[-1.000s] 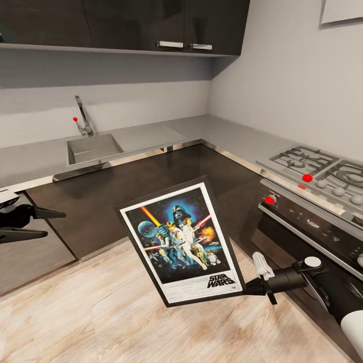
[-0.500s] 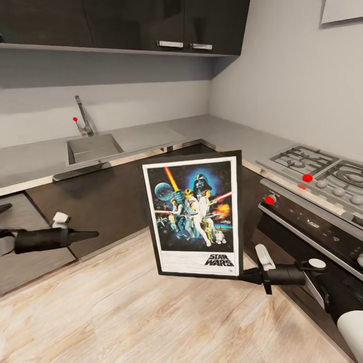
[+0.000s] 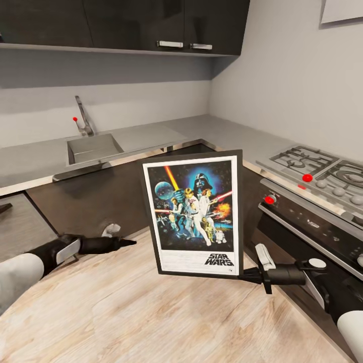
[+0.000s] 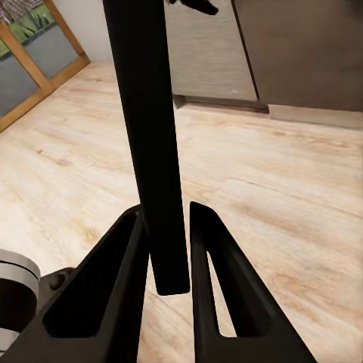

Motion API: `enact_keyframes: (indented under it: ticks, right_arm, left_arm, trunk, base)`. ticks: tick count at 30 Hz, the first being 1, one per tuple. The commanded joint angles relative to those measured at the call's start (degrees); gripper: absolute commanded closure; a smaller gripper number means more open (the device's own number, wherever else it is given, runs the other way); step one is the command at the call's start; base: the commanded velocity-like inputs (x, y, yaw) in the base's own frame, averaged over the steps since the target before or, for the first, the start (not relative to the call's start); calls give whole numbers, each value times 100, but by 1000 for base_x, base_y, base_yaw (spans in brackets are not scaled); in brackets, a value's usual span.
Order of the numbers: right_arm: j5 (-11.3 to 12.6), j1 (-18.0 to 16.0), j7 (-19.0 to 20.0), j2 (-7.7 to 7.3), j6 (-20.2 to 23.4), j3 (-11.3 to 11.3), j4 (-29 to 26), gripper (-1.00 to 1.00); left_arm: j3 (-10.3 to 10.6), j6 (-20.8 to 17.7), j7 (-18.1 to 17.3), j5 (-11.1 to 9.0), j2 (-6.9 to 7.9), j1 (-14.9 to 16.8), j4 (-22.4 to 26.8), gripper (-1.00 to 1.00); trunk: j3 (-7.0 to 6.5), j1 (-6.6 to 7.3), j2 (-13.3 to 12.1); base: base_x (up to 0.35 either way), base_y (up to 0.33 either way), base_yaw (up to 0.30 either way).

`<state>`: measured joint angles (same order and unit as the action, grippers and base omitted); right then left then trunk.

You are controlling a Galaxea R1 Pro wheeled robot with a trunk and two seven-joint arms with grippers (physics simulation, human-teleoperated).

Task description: Pick up the poster from the kitchen countertop and hang it on one of the wall nails in the kitchen.

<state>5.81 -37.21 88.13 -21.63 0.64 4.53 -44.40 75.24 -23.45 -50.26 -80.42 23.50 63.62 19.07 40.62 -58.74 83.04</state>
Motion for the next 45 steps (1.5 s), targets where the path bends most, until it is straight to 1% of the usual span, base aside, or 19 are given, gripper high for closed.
enact_keyframes:
  ticks: [1,2,5,9,10,15,16,18,19,21,25,27,31,32,34,35,37,39,45]
  right_arm:
    - [43,-6,12,-8,24,26,0,100]
    - [43,-6,12,-8,24,26,-3,100]
    - [43,-6,12,-8,24,25,-1,100]
    - [43,-6,12,-8,26,26,1,100]
    - [43,-6,12,-8,24,27,2,100]
    - [43,-6,12,-8,24,25,7,100]
    - [43,-6,12,-8,24,26,8,100]
    - [43,-6,12,-8,24,28,12,100]
    - [43,-6,12,-8,24,29,15,100]
    - [43,-6,12,-5,24,30,19,100]
    - [43,-6,12,-1,24,30,25,100]
    - [46,-6,10,-1,24,30,26,100]
    - [56,-6,-7,0,28,31,28,100]
    - [66,-6,-13,1,32,31,28,100]
    - [70,-6,-13,1,34,31,28,100]
    - [77,-6,-14,1,38,28,30,100]
    - [80,-6,-18,1,41,26,31,100]
    - [84,-6,-21,1,50,22,32,100]
    - [93,-6,-28,8,55,22,69,100]
  left_arm:
    - [18,-87,0,-15,-246,11,-300,-100]
    - [28,-104,10,17,-368,11,-493,-100]
    - [114,-102,189,147,-539,11,-780,-100]
    - [138,76,261,186,-574,-79,-854,-100]
    - [133,1161,234,154,-573,-927,-876,-100]
    - [121,1839,192,100,-564,-1663,-1046,-100]
    - [116,1989,164,21,-563,-1785,-1067,-100]
    - [108,2384,31,-297,-559,-2122,-1116,-100]
    - [107,2604,-107,-571,-558,-2364,-1174,-100]
    - [107,2844,-292,-926,-558,-2722,-1282,-100]
    - [108,3064,-479,-1212,-558,-3086,-1377,-100]
    - [107,3109,-595,-1265,-558,-3216,-1394,-100]
    - [108,3222,-1292,-1377,-561,-3650,-1424,-100]
    - [113,3278,-1521,-1490,-635,-3794,-1418,-100]
    - [112,3282,-1558,-1532,-655,-3840,-1418,-100]
    - [84,3274,-1715,-1749,-659,-3891,-1423,-100]
    - [76,3267,-1900,-1917,-656,-3904,-1431,-100]
    - [73,3250,-2309,-2203,-654,-3918,-1475,-100]
    - [66,3239,-2635,-2420,-654,-4014,-1523,-100]
  trunk:
    - [4,1,4]
    - [4,1,4]
    - [4,1,4]
    - [4,1,4]
    - [4,1,4]
    - [4,1,4]
    - [4,1,4]
    - [4,1,4]
    - [4,1,4]
    - [4,1,4]
    - [4,1,4]
    - [4,1,4]
    - [4,1,4]
    - [4,1,4]
    - [4,1,4]
    - [4,1,4]
    - [4,1,4]
    - [4,1,4]
    - [4,1,4]
  base:
    - [0,0,0]
    - [0,0,0]
    - [0,0,0]
    - [0,0,0]
    - [0,0,0]
    - [0,0,0]
    - [0,0,0]
    - [0,0,0]
    - [0,0,0]
    - [0,0,0]
    - [0,0,0]
    - [0,0,0]
    - [0,0,0]
    - [0,0,0]
    - [0,0,0]
    - [0,0,0]
    - [0,0,0]
    - [0,0,0]
    - [0,0,0]
